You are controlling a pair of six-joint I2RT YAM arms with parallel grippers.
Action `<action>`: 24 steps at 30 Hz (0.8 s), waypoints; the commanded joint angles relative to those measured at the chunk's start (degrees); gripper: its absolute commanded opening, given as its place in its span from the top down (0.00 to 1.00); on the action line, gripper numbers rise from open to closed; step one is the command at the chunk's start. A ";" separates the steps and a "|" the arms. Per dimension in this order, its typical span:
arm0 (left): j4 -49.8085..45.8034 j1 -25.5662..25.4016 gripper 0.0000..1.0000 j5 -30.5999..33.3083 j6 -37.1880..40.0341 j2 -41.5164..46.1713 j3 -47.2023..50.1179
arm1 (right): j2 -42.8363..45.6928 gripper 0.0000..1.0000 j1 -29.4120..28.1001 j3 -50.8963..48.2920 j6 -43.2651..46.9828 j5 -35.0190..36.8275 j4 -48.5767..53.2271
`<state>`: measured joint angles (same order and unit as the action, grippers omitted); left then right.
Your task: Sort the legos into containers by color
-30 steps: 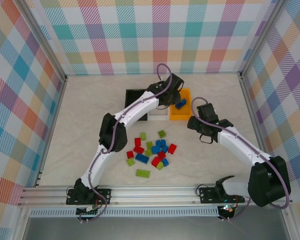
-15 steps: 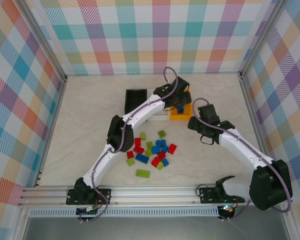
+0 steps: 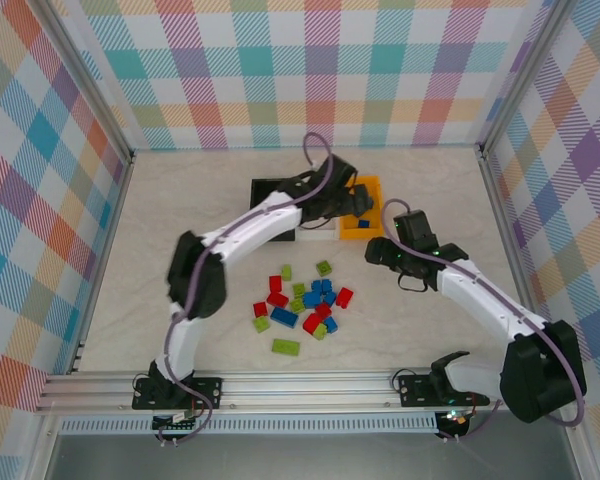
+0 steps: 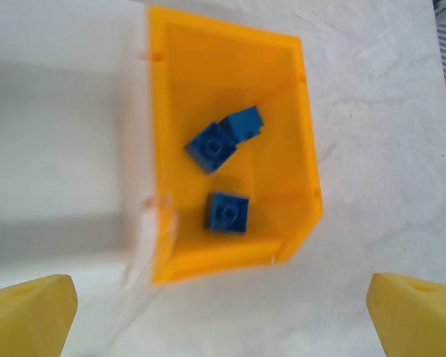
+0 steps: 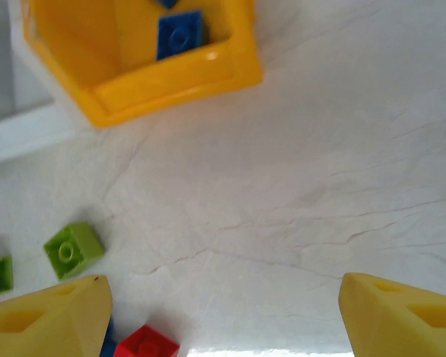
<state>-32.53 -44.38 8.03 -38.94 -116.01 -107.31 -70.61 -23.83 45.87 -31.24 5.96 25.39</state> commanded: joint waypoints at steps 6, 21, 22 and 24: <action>-1.21 0.87 0.00 9.40 -1.38 26.72 31.46 | -7.73 0.21 -10.89 1.89 0.79 -4.73 3.91; -5.60 7.12 0.00 12.74 -7.21 49.97 59.32 | -14.78 0.26 -17.51 0.42 -4.88 3.10 4.58; -5.82 7.14 0.00 12.87 -7.12 50.25 59.28 | -15.30 0.26 -17.67 0.37 -4.88 3.18 4.48; -5.79 7.21 0.00 13.12 -7.00 50.53 59.10 | -16.17 0.26 -17.91 0.29 -4.96 3.10 4.01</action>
<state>-37.01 -37.56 19.22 -45.43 -66.39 -48.47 -84.82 -41.15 46.72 -35.59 7.53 27.70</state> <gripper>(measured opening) 0.997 0.740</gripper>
